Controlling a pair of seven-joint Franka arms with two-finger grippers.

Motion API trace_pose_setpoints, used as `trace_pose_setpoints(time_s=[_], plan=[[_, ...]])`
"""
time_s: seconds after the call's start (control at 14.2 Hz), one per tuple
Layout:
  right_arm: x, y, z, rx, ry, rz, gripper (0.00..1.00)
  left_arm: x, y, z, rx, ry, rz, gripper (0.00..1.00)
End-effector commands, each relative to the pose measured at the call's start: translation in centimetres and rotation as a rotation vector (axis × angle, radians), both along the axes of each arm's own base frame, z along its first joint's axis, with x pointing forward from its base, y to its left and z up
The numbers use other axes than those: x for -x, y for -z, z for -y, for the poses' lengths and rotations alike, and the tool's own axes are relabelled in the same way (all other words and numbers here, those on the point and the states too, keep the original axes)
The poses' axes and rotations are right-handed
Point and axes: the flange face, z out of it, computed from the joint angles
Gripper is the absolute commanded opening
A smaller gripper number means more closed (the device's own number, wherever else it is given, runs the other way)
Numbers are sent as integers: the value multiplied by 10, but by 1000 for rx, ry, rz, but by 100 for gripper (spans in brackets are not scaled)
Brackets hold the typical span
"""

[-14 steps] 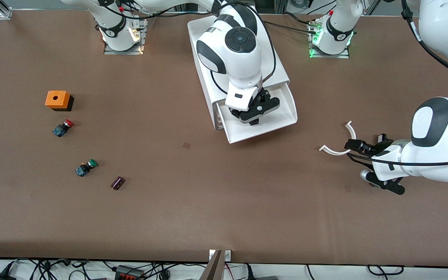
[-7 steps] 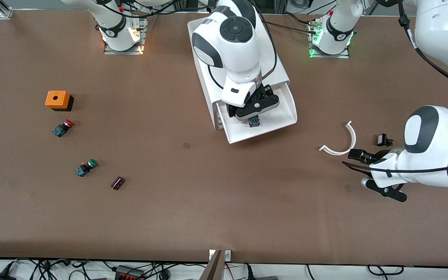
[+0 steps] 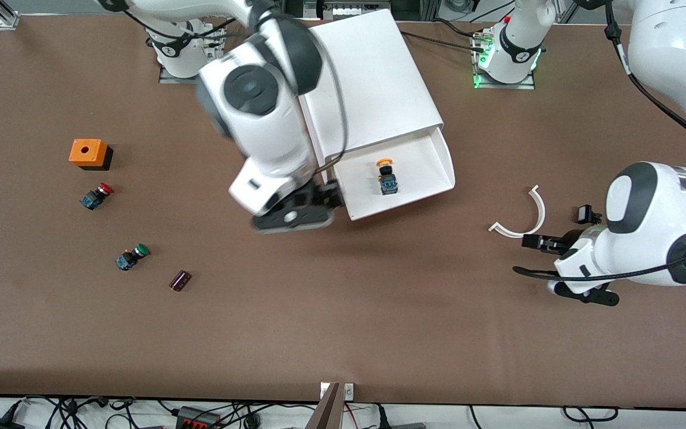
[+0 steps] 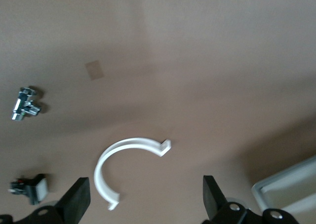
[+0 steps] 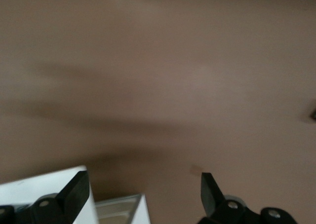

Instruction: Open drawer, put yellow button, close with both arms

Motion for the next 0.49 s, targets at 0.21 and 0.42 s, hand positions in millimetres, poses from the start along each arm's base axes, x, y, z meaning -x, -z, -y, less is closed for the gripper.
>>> trace_pose_setpoints(time_s=[0.21,0.42], plan=[[-78,2,219,33,59,-89,100,31,1,113,0,-247,91,100],[-84,-16,294,37,61,-95,100,54,13,169,0,-324,104,100]])
